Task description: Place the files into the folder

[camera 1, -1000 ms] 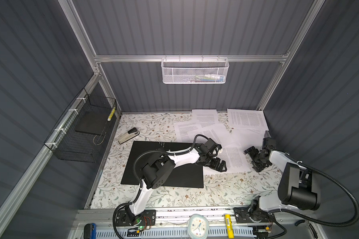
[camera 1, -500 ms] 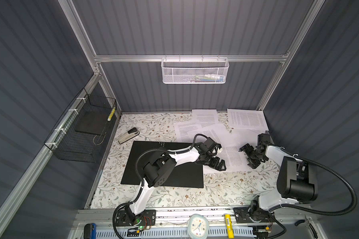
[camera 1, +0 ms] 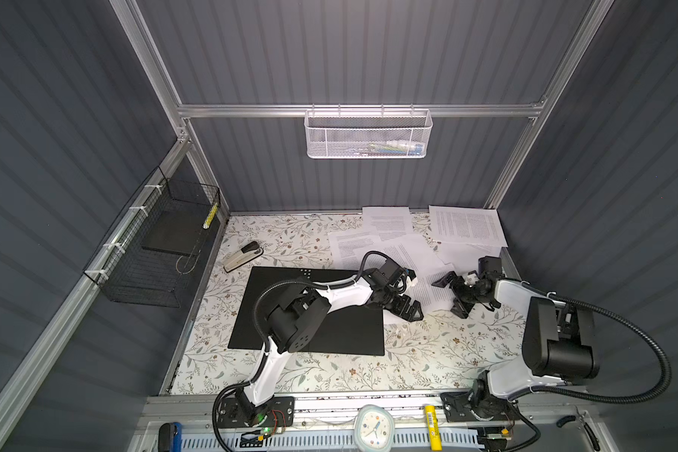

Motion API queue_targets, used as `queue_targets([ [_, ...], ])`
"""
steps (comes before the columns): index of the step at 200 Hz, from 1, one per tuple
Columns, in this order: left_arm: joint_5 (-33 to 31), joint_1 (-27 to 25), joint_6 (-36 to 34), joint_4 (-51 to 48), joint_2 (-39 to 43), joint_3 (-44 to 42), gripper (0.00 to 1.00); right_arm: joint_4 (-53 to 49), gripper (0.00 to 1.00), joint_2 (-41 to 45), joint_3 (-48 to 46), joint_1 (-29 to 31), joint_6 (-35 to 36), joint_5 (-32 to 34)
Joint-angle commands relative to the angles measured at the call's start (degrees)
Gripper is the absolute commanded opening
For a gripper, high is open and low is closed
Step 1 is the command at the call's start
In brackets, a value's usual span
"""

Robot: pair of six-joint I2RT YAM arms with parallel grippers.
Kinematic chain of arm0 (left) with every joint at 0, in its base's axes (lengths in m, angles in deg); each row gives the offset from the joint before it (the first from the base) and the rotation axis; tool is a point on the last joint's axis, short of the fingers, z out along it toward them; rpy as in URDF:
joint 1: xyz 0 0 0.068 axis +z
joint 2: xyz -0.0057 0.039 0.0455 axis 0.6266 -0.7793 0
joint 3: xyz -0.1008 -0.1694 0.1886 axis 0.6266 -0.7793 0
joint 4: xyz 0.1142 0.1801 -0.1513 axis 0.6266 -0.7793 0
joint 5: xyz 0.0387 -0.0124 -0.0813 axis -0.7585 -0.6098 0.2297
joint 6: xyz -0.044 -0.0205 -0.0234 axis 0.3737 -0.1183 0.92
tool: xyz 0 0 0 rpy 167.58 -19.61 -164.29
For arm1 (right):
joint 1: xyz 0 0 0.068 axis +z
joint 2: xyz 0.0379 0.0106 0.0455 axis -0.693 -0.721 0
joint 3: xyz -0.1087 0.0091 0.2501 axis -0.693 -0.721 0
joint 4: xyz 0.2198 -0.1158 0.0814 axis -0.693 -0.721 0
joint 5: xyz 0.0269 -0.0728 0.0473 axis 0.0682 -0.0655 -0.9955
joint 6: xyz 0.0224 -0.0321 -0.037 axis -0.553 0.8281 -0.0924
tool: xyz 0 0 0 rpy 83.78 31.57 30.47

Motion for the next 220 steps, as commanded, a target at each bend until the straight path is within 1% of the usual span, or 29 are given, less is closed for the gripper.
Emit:
queue_targets([
  [1, -6.3, 1.2, -1.4, -7.9, -4.2, -4.3, 1.00, 5.8, 0.99, 2.2, -4.3, 1.3, 1.5, -9.4],
  [9, -6.3, 1.2, -1.4, -7.4, -4.0, -4.3, 1.00, 6.6, 0.99, 3.0, -4.6, 2.2, 1.4, -10.2],
  [20, -6.2, 1.3, -1.4, -7.2, -3.9, -4.3, 1.00, 5.7, 0.99, 4.0, -4.3, 3.1, 2.0, -9.7],
  [27, -6.3, 1.3, -1.4, -7.1, -3.9, -4.3, 1.00, 5.0, 0.99, 5.0, -4.4, 3.3, 2.1, -8.1],
  [31, -6.2, 1.2, -1.4, -7.0, -3.7, -6.3, 1.00, 4.5, 0.99, 5.5, -4.4, 3.2, 2.1, -7.0],
  [45, -6.2, 1.4, -1.3, -6.7, -3.5, -6.8, 1.00, 3.0, 0.99, 7.6, -5.0, 2.9, 1.2, -2.8],
  [59, -6.1, 1.4, -1.3, -6.7, -3.5, -6.9, 1.00, 6.2, 0.99, 10.9, -8.0, 2.9, -1.4, -2.5],
  [86, -5.7, 1.5, -1.1, -6.5, -3.7, -6.8, 1.00, 9.1, 0.99, 14.6, -9.9, 0.8, -2.7, -1.2],
  [96, -5.6, 1.5, -1.1, -6.7, -3.8, -6.7, 1.00, 11.1, 0.99, 14.6, -10.1, -0.3, -3.2, -2.0],
  [108, -5.6, 1.4, -1.1, -6.8, -3.8, -6.7, 1.00, 11.1, 0.99, 13.3, -9.1, -1.1, -3.0, -3.3],
  [122, -5.4, 1.5, -1.0, -6.7, -3.7, -6.8, 1.00, 8.4, 0.97, 12.2, -8.1, -2.2, -3.0, -1.4],
  [143, -5.5, 1.4, -0.9, -6.9, -3.5, -6.6, 1.00, 10.6, 0.95, 13.6, -10.3, -4.1, -4.8, -0.4],
  [163, -5.7, 1.5, -0.8, -7.1, -3.4, -6.6, 1.00, 9.9, 0.92, 13.8, -10.1, -5.7, -4.2, -0.6],
  [191, -5.4, 1.6, -0.7, -7.1, -3.8, -6.4, 1.00, 10.0, 0.92, 16.6, -11.0, -8.1, -3.3, -0.4],
  [207, -5.2, 1.6, -0.7, -7.1, -4.0, -6.3, 1.00, 8.8, 0.90, 14.7, -9.8, -8.7, -2.0, -2.4],
  [220, -5.2, 1.6, -0.6, -7.1, -4.2, -6.1, 1.00, 9.0, 0.87, 14.0, -10.4, -9.3, -2.7, -2.6],
])
